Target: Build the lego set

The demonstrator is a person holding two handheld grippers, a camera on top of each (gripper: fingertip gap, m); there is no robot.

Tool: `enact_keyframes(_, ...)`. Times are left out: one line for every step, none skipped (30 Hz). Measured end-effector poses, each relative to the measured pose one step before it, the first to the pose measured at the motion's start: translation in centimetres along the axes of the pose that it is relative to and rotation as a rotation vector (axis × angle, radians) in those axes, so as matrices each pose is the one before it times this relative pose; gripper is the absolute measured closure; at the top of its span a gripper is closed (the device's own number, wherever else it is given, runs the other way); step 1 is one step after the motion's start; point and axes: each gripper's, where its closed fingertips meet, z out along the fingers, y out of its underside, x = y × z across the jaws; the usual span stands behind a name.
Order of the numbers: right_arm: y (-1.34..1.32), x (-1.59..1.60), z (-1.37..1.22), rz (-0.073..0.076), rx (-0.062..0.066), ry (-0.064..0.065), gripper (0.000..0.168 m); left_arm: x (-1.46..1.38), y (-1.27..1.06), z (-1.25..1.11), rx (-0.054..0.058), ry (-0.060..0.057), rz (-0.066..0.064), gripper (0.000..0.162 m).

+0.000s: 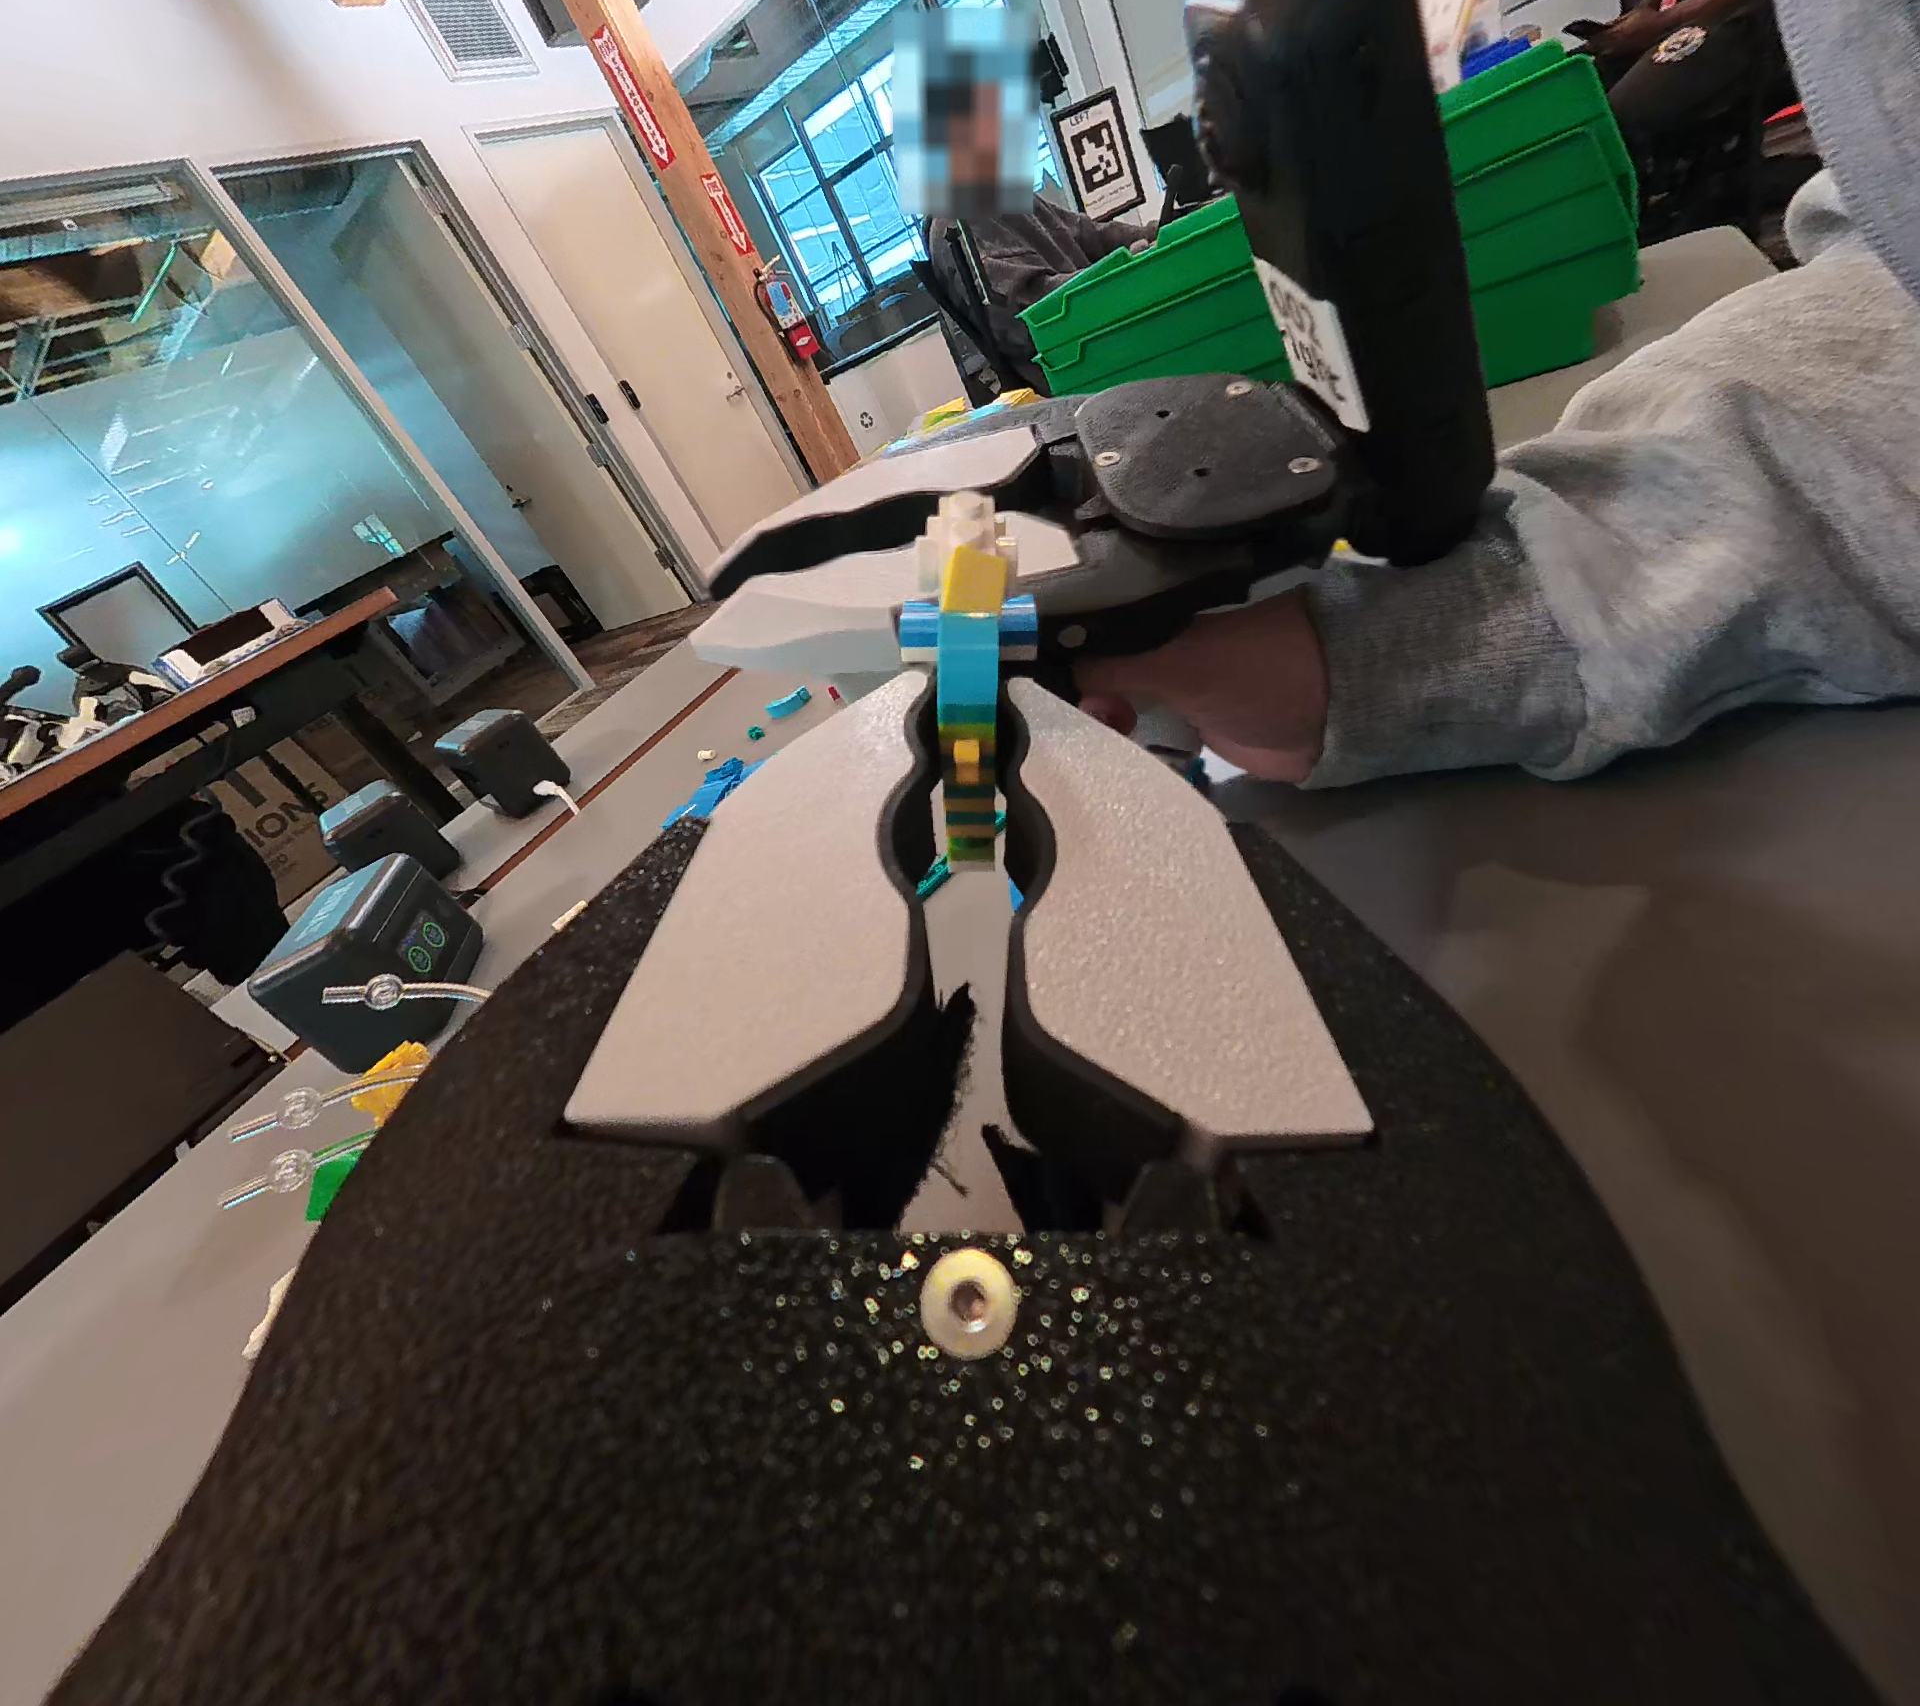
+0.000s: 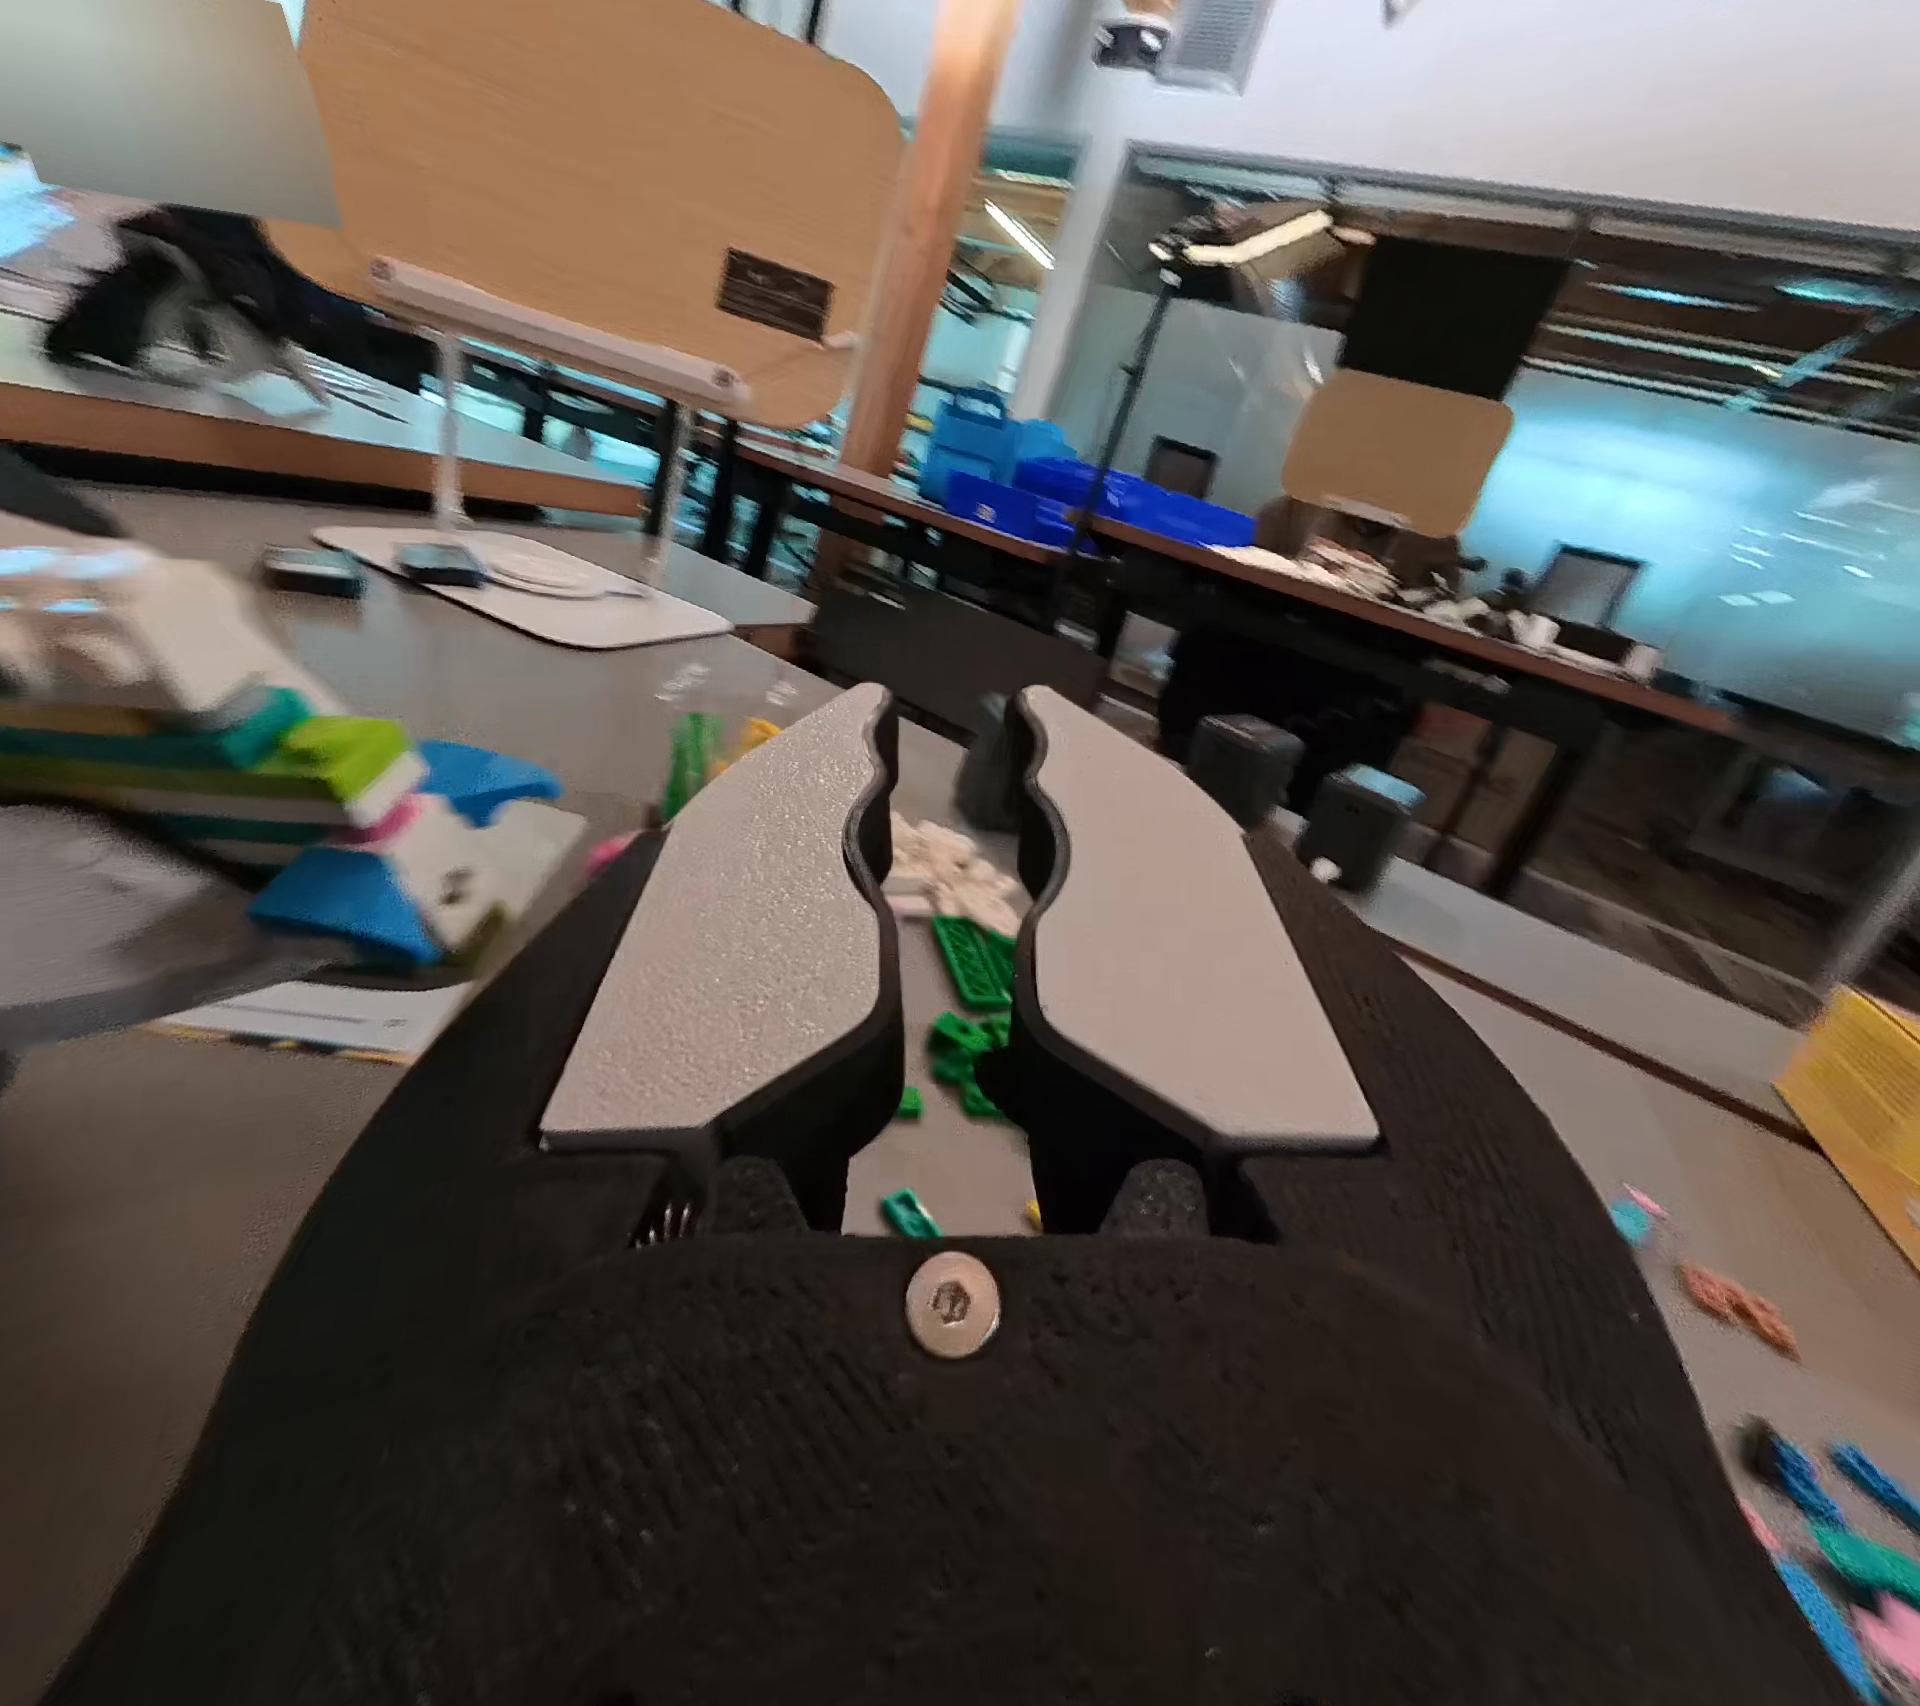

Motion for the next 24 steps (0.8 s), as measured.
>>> enact_keyframes(0.3,0.685,0.07,0.0007,-0.0204,0.0368,0.15,-0.081,0.023,-0.002,-0.0027,-0.0056,0.002,0.154)
enact_keyframes(0.084,0.569,0.027,0.0085,-0.0067,0.0262,0.15,-0.052,0.019,-0.008,-0.0019,-0.0027,0.0007,0.154)
enact_keyframes(-0.07,0.405,-0.045,0.0117,0.0016,0.0152,0.15,-0.05,0.016,-0.014,-0.0007,-0.0016,-0.0019,0.154)
enact_keyframes(-0.092,0.195,-0.067,0.0082,0.0026,0.0022,0.151,-0.074,0.018,-0.016,0.0,-0.0024,-0.0034,0.154)
enact_keyframes(-0.097,0.112,-0.077,0.0021,0.0041,-0.001,0.157,-0.086,0.045,-0.01,-0.0019,-0.0018,-0.008,0.154)
enact_keyframes(-0.167,0.169,-0.095,-0.0059,0.0067,0.0038,0.161,-0.088,0.03,-0.012,-0.0006,-0.0006,-0.0136,0.154)
enact_keyframes(-0.209,0.221,-0.106,-0.0157,0.0071,0.0055,0.164,-0.048,0.016,-0.007,0.0007,0.0013,-0.0176,0.154)
enact_keyframes(-0.204,0.283,-0.078,-0.0179,0.0062,0.0099,0.167,-0.11,0.12,0.029,-0.0045,-0.0028,-0.0177,0.154)
enact_keyframes(-0.191,0.367,-0.042,-0.012,0.0047,0.0129,0.168,-0.162,0.247,0.048,-0.0121,-0.0046,-0.0158,0.154)
enact_keyframes(-0.197,0.388,-0.021,-0.0086,0.0063,0.0107,0.168,-0.215,0.21,0.024,-0.0115,-0.0053,-0.0176,0.154)
enact_keyframes(-0.22,0.557,-0.028,-0.0125,0.0074,0.0141,0.168,-0.221,0.074,-0.023,-0.0023,-0.0048,-0.0223,0.154)
enact_keyframes(-0.272,0.818,-0.011,-0.0221,0.0067,0.0211,0.168,-0.184,0.021,-0.059,0.0027,0.0001,-0.0285,0.154)
enact_keyframes(-0.442,0.974,-0.041,-0.0379,0.0093,0.0141,0.168,-0.248,0.048,-0.055,0.0013,-0.0018,-0.0332,0.154)
enact_keyframes(-0.523,1.233,-0.11,-0.0515,0.0041,0.0099,0.168,-0.311,0.065,-0.05,0.0013,-0.0042,-0.0294,0.154)
enact_keyframes(-0.388,1.639,-0.211,-0.0465,-0.0077,0.0197,0.168,-0.313,-0.009,-0.051,0.0035,-0.0017,-0.0242,0.154)
enact_keyframes(-0.109,1.65,-0.241,-0.0218,-0.0172,0.0102,0.168,-0.326,-0.033,-0.058,0.0044,-0.0034,-0.0252,0.154)
enact_keyframes(0.326,1.438,-0.204,0.0078,-0.0351,-0.0115,0.168,-0.299,-0.052,-0.082,0.0047,-0.0027,-0.0271,0.154)
enact_keyframes(0.747,0.997,-0.033,0.0301,-0.0529,-0.0415,0.168,-0.289,-0.049,-0.108,0.0032,-0.005,-0.0294,0.154)
enact_keyframes(1.082,0.264,0.221,0.0359,-0.0701,-0.0863,0.168,-0.227,-0.05,-0.131,0.0012,-0.0021,-0.0306,0.154)
enact_keyframes(1.362,-0.124,0.249,0.0369,-0.0939,-0.1065,0.168,-0.164,-0.062,-0.092,0.0011,0.0023,-0.0294,0.154)
enact_keyframes(1.349,-0.116,0.204,0.0325,-0.098,-0.0943,0.168,-0.16,-0.049,-0.059,0.0023,0.0009,-0.0276,0.154)
enact_keyframes(0.988,0.191,0.183,0.0061,-0.0727,-0.0568,0.168,-0.163,-0.003,-0.025,0.0013,-0.0012,-0.0249,0.154)
enact_keyframes(0.689,0.565,0.155,-0.0269,-0.049,-0.0159,0.168,-0.118,0.055,0.002,-0.0012,-0.0002,-0.0214,0.154)
enact_keyframes(0.719,0.593,0.235,-0.0396,-0.0548,-0.0115,0.168,-0.054,0.067,0.019,-0.0023,0.0024,-0.0135,0.154)
